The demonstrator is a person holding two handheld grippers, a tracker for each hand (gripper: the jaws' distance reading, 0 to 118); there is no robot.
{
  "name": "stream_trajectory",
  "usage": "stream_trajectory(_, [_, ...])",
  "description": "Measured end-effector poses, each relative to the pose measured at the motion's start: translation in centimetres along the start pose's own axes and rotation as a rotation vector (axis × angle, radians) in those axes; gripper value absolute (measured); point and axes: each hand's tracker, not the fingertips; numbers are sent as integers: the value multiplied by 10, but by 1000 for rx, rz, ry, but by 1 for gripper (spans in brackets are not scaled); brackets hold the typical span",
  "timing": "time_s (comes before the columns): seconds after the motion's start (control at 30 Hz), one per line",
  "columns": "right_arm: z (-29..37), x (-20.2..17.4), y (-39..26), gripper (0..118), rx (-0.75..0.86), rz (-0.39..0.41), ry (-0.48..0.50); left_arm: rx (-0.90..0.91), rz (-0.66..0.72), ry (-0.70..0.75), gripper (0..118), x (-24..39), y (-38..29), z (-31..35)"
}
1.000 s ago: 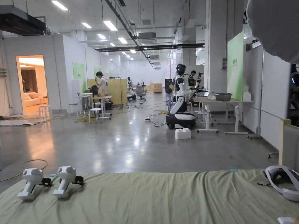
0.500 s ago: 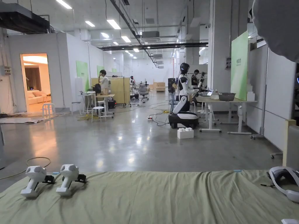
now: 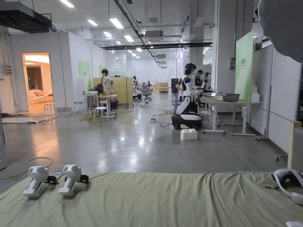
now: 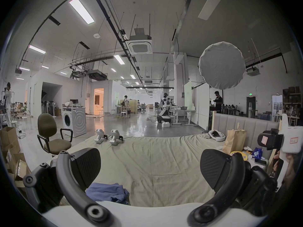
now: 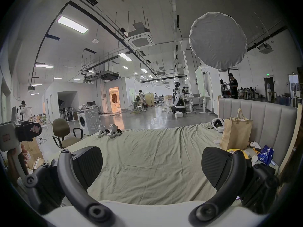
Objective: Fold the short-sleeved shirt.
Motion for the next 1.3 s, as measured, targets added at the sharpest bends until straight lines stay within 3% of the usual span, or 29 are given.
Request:
stream_trajectory(0.43, [4, 6, 0, 118, -32, -70, -1, -10, 30, -40, 118, 2, 3, 0])
stream_trajectory(0.6, [2, 14, 3, 118, -63, -154, 9, -93, 264, -145, 118, -14, 4, -13])
stream_trajectory(0.73, [-4, 14, 9, 118, -144, -317, -14, -124, 498, -184, 118, -24, 6, -23])
stream_trajectory(0.8, [-6, 14, 10, 118, -173, -320, 21, -169, 544, -141, 118, -23, 12, -26])
stream_trajectory(0.87, [-7, 14, 9, 118, -170, -278, 64, -236, 512, -42, 118, -17, 19, -30])
stream_trajectory(1.03, [-10, 7, 5, 118, -184, -202, 28, -240, 362, -7, 118, 1, 22, -32])
stream_trajectory(1.2, [-14, 9, 3, 118, -204, -210, 48, -375, 281, 121, 118, 19, 26, -45])
stream_trajectory(1.3, [-14, 12, 3, 118, -209, -221, 49, -334, 268, 110, 118, 22, 21, -44])
